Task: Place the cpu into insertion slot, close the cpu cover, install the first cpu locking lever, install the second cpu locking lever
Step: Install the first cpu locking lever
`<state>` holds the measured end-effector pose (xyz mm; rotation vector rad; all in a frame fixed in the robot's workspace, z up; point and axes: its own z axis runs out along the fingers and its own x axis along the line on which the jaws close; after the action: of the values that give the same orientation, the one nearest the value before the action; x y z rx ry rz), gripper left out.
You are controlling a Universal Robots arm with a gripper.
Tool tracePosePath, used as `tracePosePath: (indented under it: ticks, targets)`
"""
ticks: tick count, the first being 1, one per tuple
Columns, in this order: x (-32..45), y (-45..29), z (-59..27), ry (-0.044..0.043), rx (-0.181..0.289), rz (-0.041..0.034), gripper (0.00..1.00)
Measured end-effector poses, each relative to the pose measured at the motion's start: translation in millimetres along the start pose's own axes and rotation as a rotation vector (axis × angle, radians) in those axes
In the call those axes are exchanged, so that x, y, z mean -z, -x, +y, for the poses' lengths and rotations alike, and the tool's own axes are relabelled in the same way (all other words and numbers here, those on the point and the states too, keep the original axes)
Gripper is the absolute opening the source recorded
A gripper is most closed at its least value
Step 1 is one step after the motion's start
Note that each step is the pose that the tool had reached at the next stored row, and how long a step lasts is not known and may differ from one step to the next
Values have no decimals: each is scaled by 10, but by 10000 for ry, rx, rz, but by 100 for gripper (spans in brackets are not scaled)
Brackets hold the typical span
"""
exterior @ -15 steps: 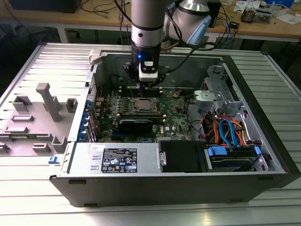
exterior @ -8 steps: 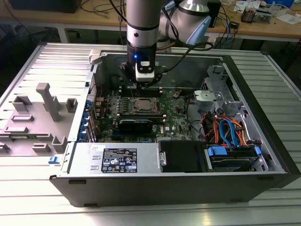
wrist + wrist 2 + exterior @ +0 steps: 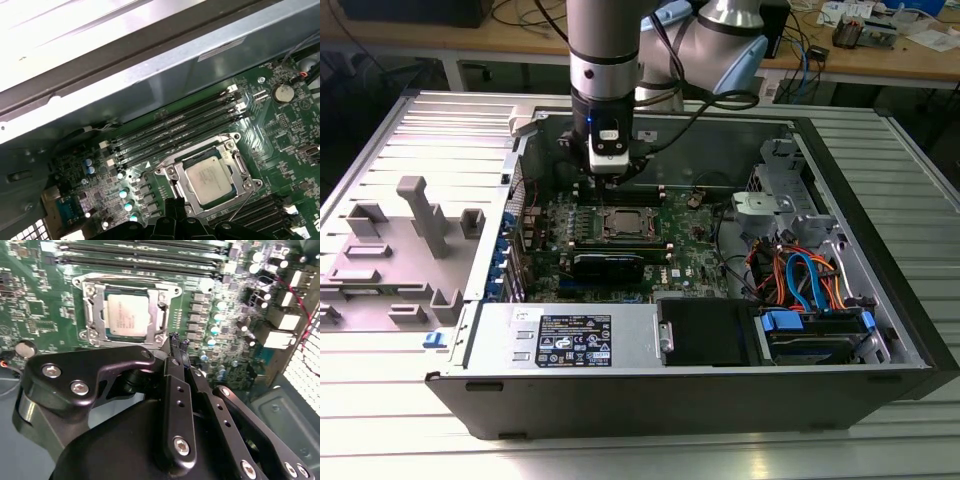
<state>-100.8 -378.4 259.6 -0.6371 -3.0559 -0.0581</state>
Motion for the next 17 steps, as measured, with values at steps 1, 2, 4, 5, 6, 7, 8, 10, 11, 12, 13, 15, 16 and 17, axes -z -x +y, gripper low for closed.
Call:
tracePosePath:
  ticks: [1,2,4,5,6,7,8,10,11,12,13,15,16,17]
  targets:
    - [0,-4,-4,6,37,1,11]
    - [0,-4,-6,9,133,4,11]
    - [0,-4,-7,7,386,7,11]
    - [-1,-4,-7,6,561,6,11]
    - [-1,-3,-7,5,673,3,11]
    - [-3,-3,-7,12,807,-21,11]
    - [-4,-3,-7,30,874,-65,11]
    - [-7,-3,-7,135,1074,-340,11]
    - [-8,-7,-9,225,1113,-582,11]
    - [-11,-18,-14,326,1134,-853,11]
    - [-12,-19,-14,350,1144,-917,11]
    - [-12,-19,-14,351,1144,-919,11]
    - [-12,-20,-15,351,1148,-919,11]
    - [-12,-21,-15,352,1177,-917,11]
